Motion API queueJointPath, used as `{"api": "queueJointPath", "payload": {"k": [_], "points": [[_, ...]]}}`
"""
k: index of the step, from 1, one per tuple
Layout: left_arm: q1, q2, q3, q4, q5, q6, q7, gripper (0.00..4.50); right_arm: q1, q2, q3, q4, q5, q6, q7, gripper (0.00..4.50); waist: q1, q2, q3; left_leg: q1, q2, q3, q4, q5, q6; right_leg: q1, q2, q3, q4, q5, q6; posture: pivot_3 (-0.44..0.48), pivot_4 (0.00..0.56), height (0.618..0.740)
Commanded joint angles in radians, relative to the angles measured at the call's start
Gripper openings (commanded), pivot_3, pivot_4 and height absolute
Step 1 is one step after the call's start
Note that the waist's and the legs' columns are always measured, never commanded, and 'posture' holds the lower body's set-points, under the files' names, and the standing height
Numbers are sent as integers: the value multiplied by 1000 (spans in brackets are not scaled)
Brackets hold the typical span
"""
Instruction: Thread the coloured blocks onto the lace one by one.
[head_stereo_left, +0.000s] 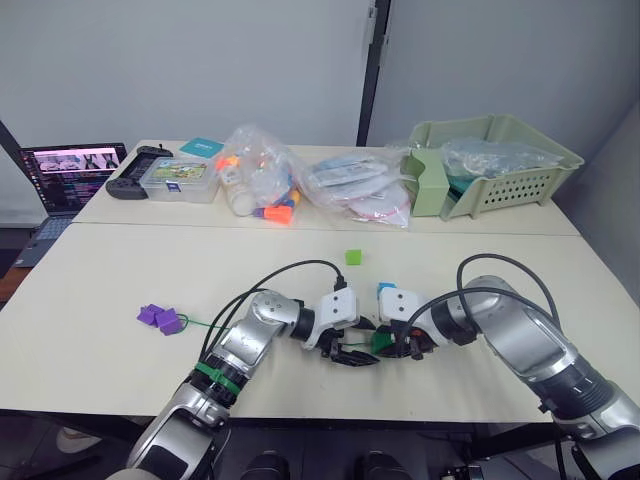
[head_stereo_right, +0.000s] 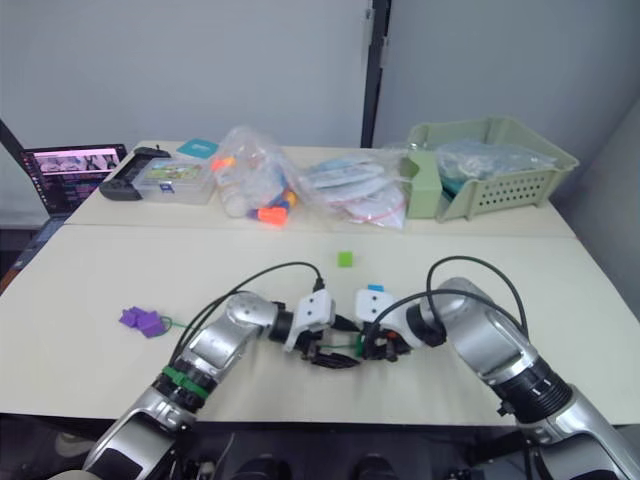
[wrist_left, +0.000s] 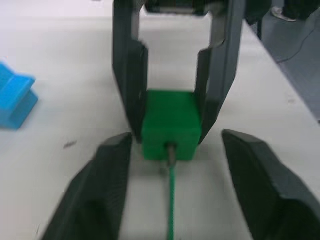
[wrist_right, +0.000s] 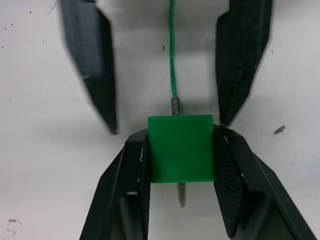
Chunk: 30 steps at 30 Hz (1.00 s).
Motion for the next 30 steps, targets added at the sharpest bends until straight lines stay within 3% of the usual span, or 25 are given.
{"api": "queueJointPath", "payload": {"k": [1, 2, 9, 21, 30], "points": [[10, 47, 50, -53, -31, 16, -4, 4429, 0, 2, 0, -16, 8, -6, -10, 1174, -2, 0, 0, 0, 0, 0, 0, 0, 0, 0, 0, 0, 0, 0, 0, 0, 150, 740], [14, 60, 55, -58, -34, 17, -5, 4500, -1, 2, -6, -19, 16, -3, -9, 2197, -2, 0, 0, 0, 0, 0, -1, 0, 0, -1, 0, 0, 1, 0, 0, 0, 150, 740], [28, 91, 53, -73, -43, 10, -11, 4500, -2, -47, -86, -65, 90, 34, 16, 4477, 16, 0, 0, -2, -2, 0, 0, 0, 0, -1, -3, 0, -1, 0, 0, 0, 150, 740], [-25, -1, 3, 19, -2, -126, 8, 4500, 153, -245, -323, -171, 243, 130, 4, 4477, 28, 0, 0, -3, -2, 1, 0, 0, 0, -1, -3, 0, -2, 0, 0, 0, 150, 740], [-91, -102, -42, 163, 50, -214, 16, 4500, 327, -267, -454, -290, 318, 219, -113, 4477, 25, 0, 0, -3, -2, 1, 0, 0, 1, -1, -2, 1, -2, 0, 1, 0, 150, 740]]}}
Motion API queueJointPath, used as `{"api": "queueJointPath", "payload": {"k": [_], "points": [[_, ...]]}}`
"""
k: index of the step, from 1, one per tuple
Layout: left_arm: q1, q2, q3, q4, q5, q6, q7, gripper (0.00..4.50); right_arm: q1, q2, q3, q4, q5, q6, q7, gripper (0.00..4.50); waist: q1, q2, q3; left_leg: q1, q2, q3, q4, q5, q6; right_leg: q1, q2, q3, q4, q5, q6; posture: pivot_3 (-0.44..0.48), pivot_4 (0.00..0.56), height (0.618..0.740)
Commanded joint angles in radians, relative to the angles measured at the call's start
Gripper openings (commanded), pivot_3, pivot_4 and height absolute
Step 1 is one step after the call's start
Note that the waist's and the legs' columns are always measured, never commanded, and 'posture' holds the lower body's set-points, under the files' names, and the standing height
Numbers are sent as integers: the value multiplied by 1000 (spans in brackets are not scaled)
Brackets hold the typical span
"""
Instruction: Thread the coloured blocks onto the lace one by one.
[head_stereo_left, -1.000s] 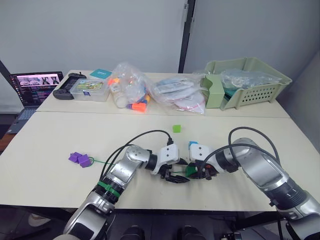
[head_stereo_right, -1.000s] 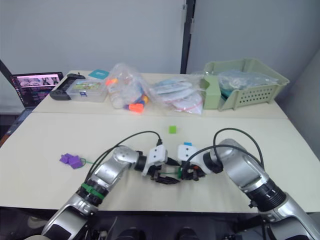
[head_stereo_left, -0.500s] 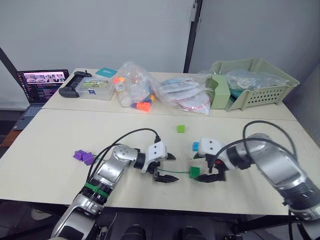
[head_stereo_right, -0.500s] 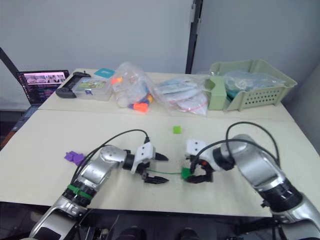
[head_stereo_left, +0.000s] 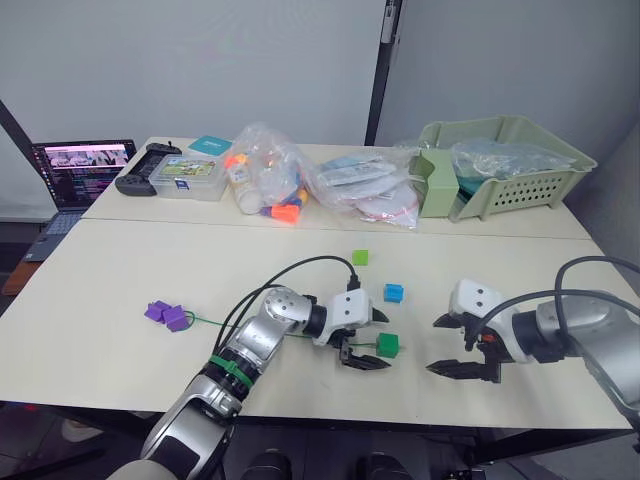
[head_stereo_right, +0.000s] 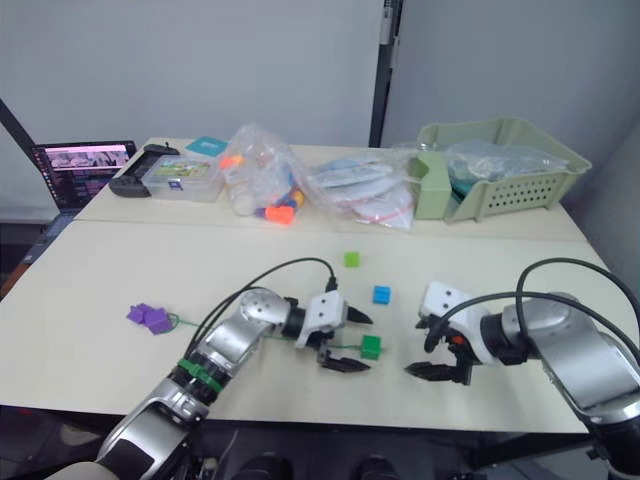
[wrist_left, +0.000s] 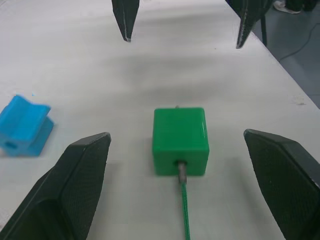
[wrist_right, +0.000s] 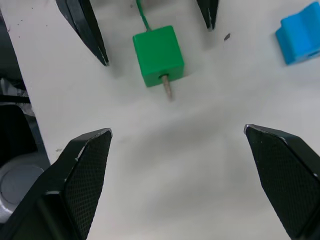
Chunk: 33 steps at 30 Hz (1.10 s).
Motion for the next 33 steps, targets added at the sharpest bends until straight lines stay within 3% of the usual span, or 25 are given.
{"api": "queueJointPath", "payload": {"k": [1, 8, 13, 18, 19, 29, 33], "points": [[-31, -20, -3, 20, 10, -39, 2, 4500, 21, -7, -53, -54, 34, 21, -43, 4477, -1, 0, 0, 0, 0, 0, 0, 0, 0, 0, 0, 0, 0, 0, 0, 0, 150, 740], [-50, -48, -11, 73, 27, -71, 2, 4500, 57, -19, -62, -73, 59, 20, -90, 4477, 1, 0, 0, 0, 0, 0, 0, 0, 0, 0, 0, 0, 0, 0, 0, 0, 150, 740], [-56, -42, -9, 77, 32, -59, -21, 3061, 53, -1, -12, -57, 34, -30, -117, 4500, 1, 0, 0, 0, 0, 0, 0, 0, 0, 0, 0, 0, 0, 0, 0, 0, 150, 740], [-43, -39, -10, 63, 36, -49, -28, 1340, 18, 14, 69, -24, 0, -89, -131, 4500, 0, 0, 0, 0, 0, 0, 0, 0, 0, 0, 0, 0, 0, 0, 0, 0, 150, 740], [-43, -38, -11, 63, 40, -48, -27, 1182, 10, 14, 80, -19, -4, -98, -131, 4500, 0, 0, 0, 0, 0, 0, 0, 0, 0, 0, 0, 0, 0, 0, 1, 0, 150, 740], [-45, -14, -11, 61, 50, -44, -32, 1183, -98, 57, 213, 78, -80, -195, -120, 4500, -1, 0, 0, 0, 0, 0, 0, 0, 0, 0, 0, 0, 0, 0, 0, 0, 150, 740], [-44, -12, -13, 58, 51, -41, -32, 1183, -131, 76, 245, 112, -102, -212, -112, 3298, -1, 0, 0, 0, 0, 0, 0, 0, 0, 0, 0, 0, 0, 0, 0, 0, 150, 740]]}}
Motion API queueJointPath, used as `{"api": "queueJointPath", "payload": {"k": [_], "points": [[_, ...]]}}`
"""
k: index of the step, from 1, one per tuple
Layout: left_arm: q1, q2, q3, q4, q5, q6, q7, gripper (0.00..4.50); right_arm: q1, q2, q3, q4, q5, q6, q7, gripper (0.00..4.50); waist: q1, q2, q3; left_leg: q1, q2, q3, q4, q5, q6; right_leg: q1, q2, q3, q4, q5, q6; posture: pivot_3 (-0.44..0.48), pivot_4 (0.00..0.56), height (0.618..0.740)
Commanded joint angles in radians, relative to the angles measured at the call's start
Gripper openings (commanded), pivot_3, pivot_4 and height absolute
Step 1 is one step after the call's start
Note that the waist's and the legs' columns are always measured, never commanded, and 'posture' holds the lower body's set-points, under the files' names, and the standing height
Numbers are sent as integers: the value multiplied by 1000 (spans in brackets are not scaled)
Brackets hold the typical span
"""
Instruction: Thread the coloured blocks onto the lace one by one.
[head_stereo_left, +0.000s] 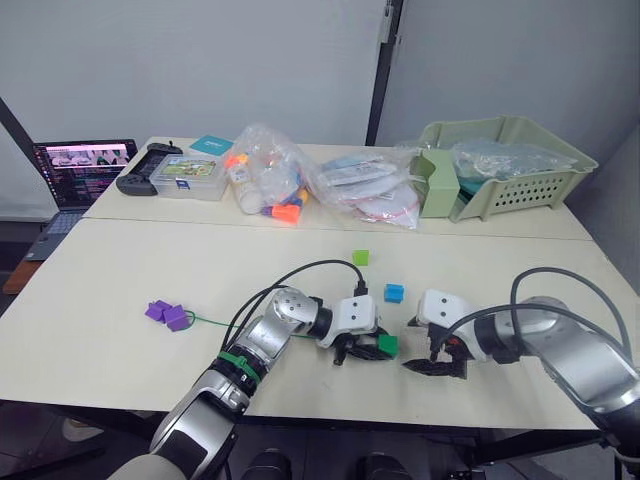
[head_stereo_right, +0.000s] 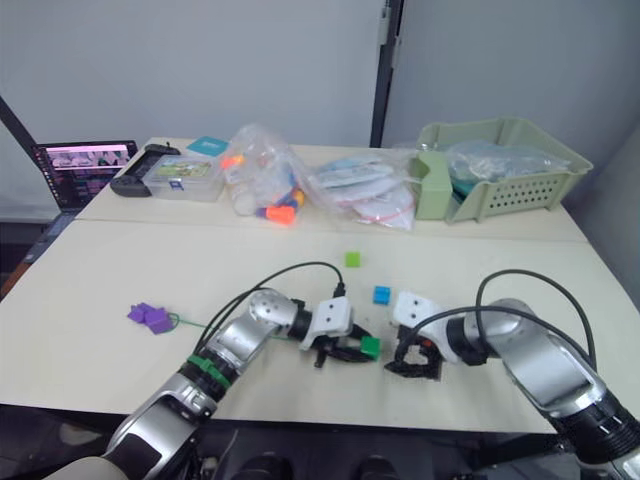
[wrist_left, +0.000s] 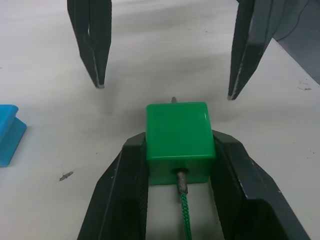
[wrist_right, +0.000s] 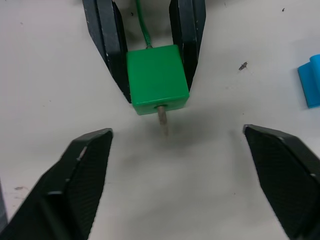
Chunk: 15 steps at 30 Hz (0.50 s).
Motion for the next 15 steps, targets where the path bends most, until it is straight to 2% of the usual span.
{"api": "queueJointPath", "payload": {"k": [1, 3, 15], "points": [[-12, 5, -1, -27, 5, 6, -4, 1183, -25, 5, 10, 3, -23, -29, 10, 2959, 0, 0, 0, 0, 0, 0, 0, 0, 0, 0, 0, 0, 0, 0, 0, 0, 150, 740], [-12, 6, -1, -29, 5, 9, -4, 1183, -30, 10, 24, 4, -33, -30, 11, 2324, 0, 0, 0, 0, 0, 0, 0, 0, 0, 0, 0, 0, 0, 0, 0, 0, 150, 740], [-10, 16, -2, -38, 6, 17, -5, 1183, -29, 35, 32, -13, -33, 11, 8, 2291, 0, 0, 0, 0, 0, 0, 0, 0, 0, 0, 0, 0, 0, 0, 0, 0, 150, 740]]}}
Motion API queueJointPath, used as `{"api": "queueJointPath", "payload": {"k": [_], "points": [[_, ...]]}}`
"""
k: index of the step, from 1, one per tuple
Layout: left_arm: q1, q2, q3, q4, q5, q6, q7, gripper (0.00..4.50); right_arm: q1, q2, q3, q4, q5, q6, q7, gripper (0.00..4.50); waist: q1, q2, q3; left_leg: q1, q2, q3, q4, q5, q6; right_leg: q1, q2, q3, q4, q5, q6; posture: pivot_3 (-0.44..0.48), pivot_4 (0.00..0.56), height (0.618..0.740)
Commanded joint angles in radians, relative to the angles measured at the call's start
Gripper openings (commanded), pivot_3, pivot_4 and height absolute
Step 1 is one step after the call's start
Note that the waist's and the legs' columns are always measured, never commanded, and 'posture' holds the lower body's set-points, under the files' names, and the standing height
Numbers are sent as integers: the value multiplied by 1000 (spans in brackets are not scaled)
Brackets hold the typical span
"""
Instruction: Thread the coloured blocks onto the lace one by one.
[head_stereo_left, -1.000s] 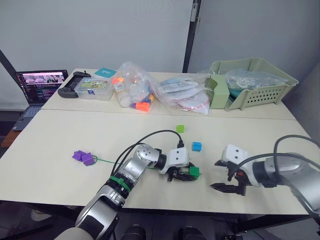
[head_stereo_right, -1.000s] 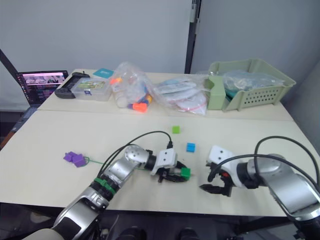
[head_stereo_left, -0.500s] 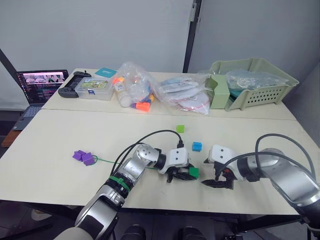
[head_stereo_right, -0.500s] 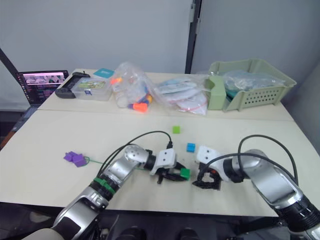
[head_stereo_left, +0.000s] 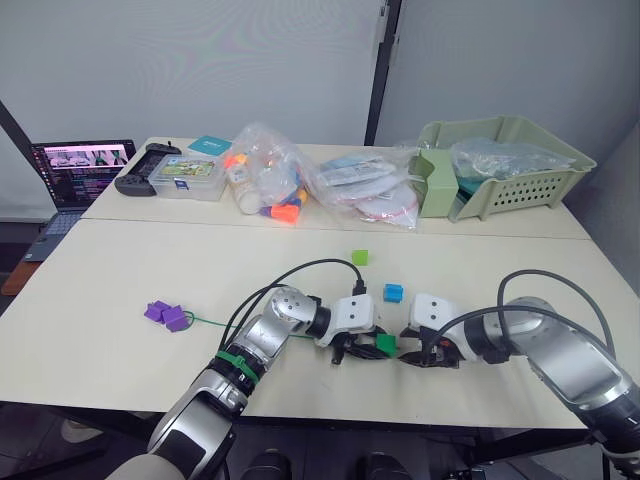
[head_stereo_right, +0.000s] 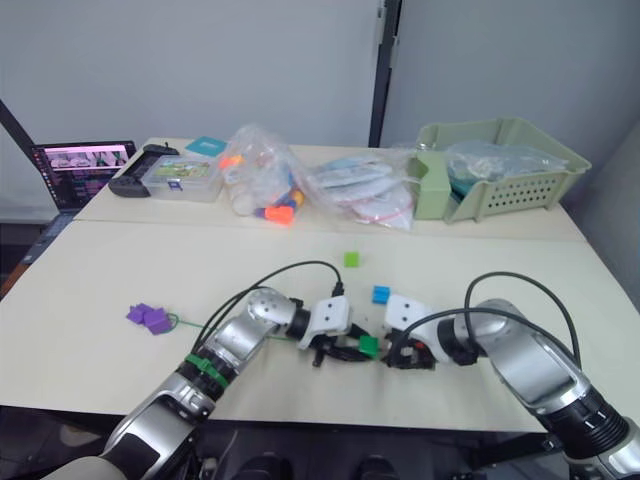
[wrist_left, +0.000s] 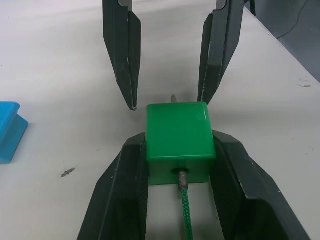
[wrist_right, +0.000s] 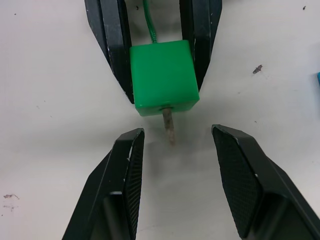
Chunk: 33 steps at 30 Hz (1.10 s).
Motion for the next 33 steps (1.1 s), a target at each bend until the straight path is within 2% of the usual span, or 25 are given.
{"api": "queueJointPath", "payload": {"k": [1, 2, 3, 4, 8, 18, 21, 27, 33], "points": [[-11, 5, -1, -22, 6, 0, -3, 1183, -14, 6, -9, -27, 3, 19, 0, 2291, 0, 0, 0, 0, 0, 0, 0, 0, 0, 0, 0, 0, 0, 0, 0, 0, 150, 740], [-11, 5, -1, -22, 6, 0, -4, 1183, -14, 9, -9, -28, 4, 25, 0, 1878, 0, 0, 0, 0, 0, 0, 0, 0, 0, 0, 0, 0, 0, 0, 0, 0, 150, 740], [-11, 5, -1, -21, 5, 0, -4, 1183, -14, 11, -8, -29, 5, 29, 0, 1751, 0, 0, 0, 0, 0, 0, 0, 0, 0, 0, 0, 0, 0, 0, 0, 0, 150, 740], [-11, 5, -1, -21, 5, 0, -4, 1183, -14, 14, -8, -29, 6, 32, 0, 1441, 0, 0, 0, 0, 0, 0, 0, 0, 0, 0, 0, 0, 0, 0, 0, 0, 150, 740], [-11, 5, -1, -21, 6, -1, -3, 1183, -14, 25, -4, -29, 5, 42, -3, 63, 0, 0, 0, 0, 0, 0, 0, 0, 0, 0, 0, 0, 0, 0, 0, 0, 150, 740], [1, 34, 14, -51, -2, 10, -5, 1183, -6, 24, -12, -31, 13, 54, 3, 0, -2, 0, 0, 0, 0, 0, 0, 0, 0, 0, 0, 0, 0, 0, 0, 0, 150, 740], [31, 92, 29, -102, -14, 20, -25, 1183, -14, 17, -7, -15, 6, 37, 17, 0, -8, 0, 0, 0, 0, 0, 0, 0, 0, 0, 0, 0, 0, 0, 0, 0, 150, 740], [121, 309, 116, -224, -64, 32, -83, 1183, -71, 23, 36, 54, -19, -27, 71, 0, -28, 0, 0, 2, 2, -1, -2, 0, 0, 0, 2, 0, 1, 0, -1, 0, 150, 740], [208, 481, 208, -274, -118, 37, -114, 1183, -128, 47, 73, 127, -45, -92, 115, 0, -24, 0, 0, 2, 2, 0, -2, 0, 0, -1, 0, 0, 1, 0, -1, 0, 150, 740]]}}
